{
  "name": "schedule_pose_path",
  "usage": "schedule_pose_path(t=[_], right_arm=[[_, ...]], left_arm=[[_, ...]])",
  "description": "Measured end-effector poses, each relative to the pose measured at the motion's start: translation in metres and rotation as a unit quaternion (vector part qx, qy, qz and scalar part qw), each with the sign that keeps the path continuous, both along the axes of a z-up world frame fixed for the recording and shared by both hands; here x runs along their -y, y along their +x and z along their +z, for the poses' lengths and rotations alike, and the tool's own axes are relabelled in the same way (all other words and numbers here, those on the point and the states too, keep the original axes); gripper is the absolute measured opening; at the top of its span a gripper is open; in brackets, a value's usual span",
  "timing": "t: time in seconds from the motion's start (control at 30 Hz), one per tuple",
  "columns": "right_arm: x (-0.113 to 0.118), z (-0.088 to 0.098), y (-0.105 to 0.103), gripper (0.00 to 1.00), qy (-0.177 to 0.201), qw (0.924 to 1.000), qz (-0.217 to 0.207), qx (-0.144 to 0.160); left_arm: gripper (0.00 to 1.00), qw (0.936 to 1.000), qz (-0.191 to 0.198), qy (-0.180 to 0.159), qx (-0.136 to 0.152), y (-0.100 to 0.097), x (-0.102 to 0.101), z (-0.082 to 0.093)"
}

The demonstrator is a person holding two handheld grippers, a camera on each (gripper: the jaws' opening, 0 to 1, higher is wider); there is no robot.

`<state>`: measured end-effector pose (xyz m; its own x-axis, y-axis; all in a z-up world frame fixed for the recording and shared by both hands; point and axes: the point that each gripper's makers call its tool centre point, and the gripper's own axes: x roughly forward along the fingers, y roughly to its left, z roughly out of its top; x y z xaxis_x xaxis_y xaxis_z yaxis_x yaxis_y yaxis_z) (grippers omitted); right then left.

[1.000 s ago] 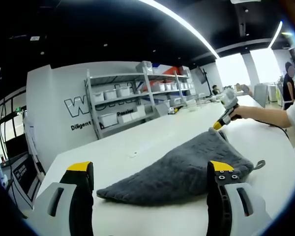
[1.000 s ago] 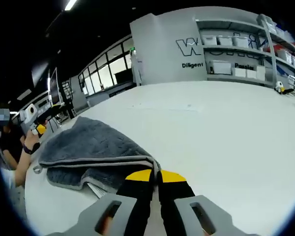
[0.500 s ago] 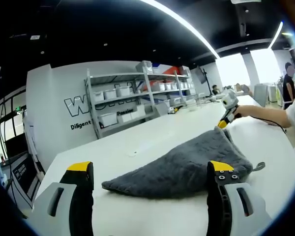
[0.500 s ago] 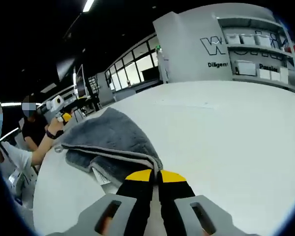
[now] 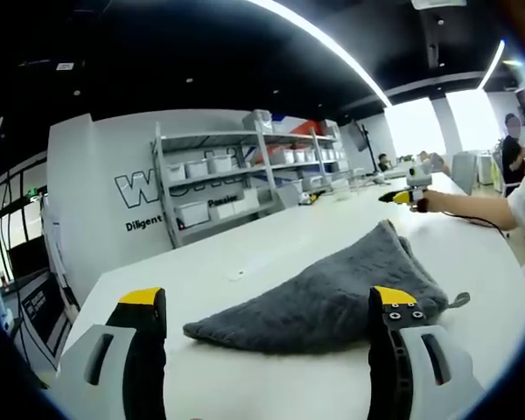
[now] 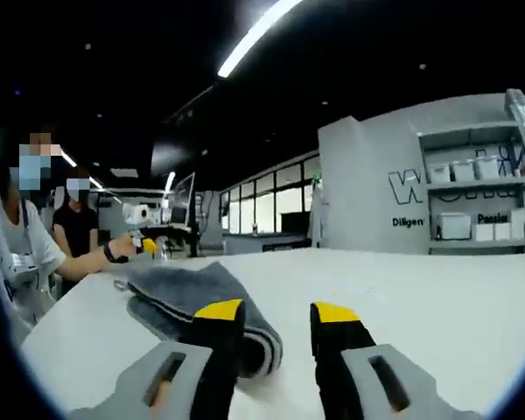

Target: Open the folded towel by lifting each exposed corner and separating the folded layers until the towel lies flat within the target outline without major curled edges

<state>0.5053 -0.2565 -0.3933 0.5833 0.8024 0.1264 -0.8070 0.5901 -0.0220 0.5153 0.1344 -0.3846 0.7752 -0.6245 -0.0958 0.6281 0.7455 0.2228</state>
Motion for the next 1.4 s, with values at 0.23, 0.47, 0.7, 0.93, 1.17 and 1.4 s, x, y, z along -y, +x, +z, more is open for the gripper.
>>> schedule_pose_path(t=[0.23,0.47,0.7,0.93,1.17,1.4], right_arm=[[-0.029,0.013,-0.016,0.54,-0.032,0.9961,0.075,0.034],[-0.066,-0.007,-0.023,0.65,-0.116,0.987,0.109,0.024],[-0.072,-0.025,-0.016,0.88,-0.154,0.9834,0.095,-0.013],[-0.069,-0.028,-0.007,0.96,-0.16,0.9841,0.076,-0.015],[-0.072,-0.032,-0.005,0.99,-0.168,0.9824,0.079,-0.022],[-0.104,-0.035,-0.012,0.99,-0.199,0.9758,0.091,0.006]], left_arm=[[0.95,1.0,0.002,-0.002,-0.001,0.002,-0.002,0.0],[0.96,1.0,0.001,-0.002,-0.006,0.003,-0.002,-0.003],[0.97,0.9999,0.006,-0.001,-0.011,0.006,-0.004,-0.006],[0.98,0.9999,0.009,0.001,-0.012,0.007,-0.005,-0.007],[0.98,0.9999,0.009,0.001,-0.011,0.008,-0.005,-0.007],[0.98,0.9999,0.011,0.003,-0.012,0.007,-0.005,-0.009]])
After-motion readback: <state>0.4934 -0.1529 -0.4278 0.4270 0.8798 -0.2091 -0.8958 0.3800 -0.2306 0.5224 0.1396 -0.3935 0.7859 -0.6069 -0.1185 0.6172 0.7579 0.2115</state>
